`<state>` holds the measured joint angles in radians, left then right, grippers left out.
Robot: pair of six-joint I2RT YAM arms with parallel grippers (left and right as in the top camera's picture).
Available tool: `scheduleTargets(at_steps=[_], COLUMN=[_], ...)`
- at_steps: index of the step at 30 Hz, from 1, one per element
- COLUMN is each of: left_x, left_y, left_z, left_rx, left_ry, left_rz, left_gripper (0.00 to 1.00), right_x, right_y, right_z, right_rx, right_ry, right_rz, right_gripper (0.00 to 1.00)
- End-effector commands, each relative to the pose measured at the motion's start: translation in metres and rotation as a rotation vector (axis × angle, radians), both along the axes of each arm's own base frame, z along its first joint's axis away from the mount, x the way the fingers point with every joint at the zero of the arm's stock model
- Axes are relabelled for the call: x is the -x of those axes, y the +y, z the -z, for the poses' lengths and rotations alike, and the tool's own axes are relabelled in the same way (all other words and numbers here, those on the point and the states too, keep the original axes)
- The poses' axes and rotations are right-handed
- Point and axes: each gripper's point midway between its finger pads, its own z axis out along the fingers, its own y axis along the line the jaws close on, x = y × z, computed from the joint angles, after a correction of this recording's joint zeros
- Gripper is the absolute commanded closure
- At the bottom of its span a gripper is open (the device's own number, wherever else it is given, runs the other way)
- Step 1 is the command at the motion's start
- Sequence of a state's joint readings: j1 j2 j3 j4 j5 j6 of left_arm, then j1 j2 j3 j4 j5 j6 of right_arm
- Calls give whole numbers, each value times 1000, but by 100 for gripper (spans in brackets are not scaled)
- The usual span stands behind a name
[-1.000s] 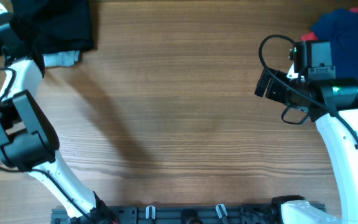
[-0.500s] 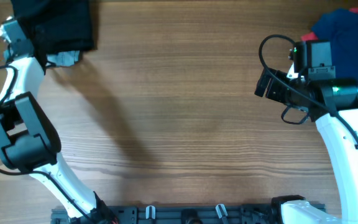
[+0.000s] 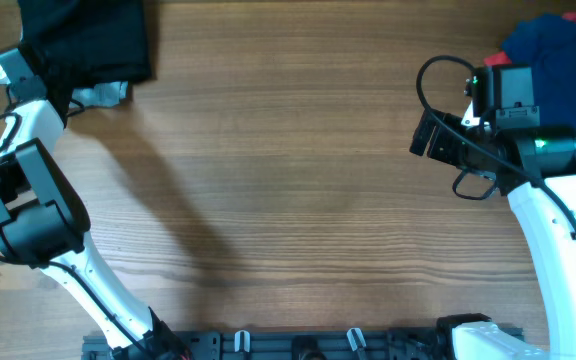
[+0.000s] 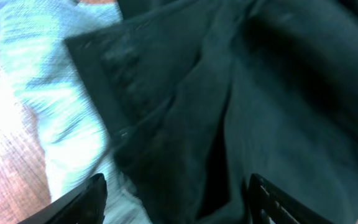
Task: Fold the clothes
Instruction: 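Release and adjust the black garment on the stack with the left gripper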
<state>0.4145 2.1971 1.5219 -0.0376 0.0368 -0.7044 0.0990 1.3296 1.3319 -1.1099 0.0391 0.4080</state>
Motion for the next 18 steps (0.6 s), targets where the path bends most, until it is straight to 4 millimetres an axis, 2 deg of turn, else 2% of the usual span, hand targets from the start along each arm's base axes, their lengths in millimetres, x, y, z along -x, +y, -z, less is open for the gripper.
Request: scheduleTargets(at_steps=[1,3,5,7,9,10,13,14,15,18], left_x=[-6,-8,-8,-6,-7,-10,-9,-8,-7,-5], left_y=[-1,0,-1,-1,0,1,2,2,1,0], left_z=[0,3,13,33,36,32,21,15,9,-22], left_rx=[16,14,19,33,3,-41,-74,-74,-76,-90], left_ry=[-32,-37,-25,5,9,4,8,7,2,-25], left_rz=[17,18,17,17,40,74,97,97,97,95], left_gripper=[37,39,47,53,57,60,82,93,96,96], right_x=[-2,-2,-2,-2,-2,-2,-2,-2,-2,-2], right_y=[-4,-4,-4,-4,-4,-4,-4,-4,-4,-4], right_z=[2,2,2,2,2,2,2,2,2,2], right_rx=[13,13,12,13,13,13,13,13,13,13], right_ry=[3,3,3,3,3,3,3,3,3,3], right_rz=[24,24,24,24,24,24,24,24,24,24], right_gripper=[1,0,0,0,0,0,0,0,0,0])
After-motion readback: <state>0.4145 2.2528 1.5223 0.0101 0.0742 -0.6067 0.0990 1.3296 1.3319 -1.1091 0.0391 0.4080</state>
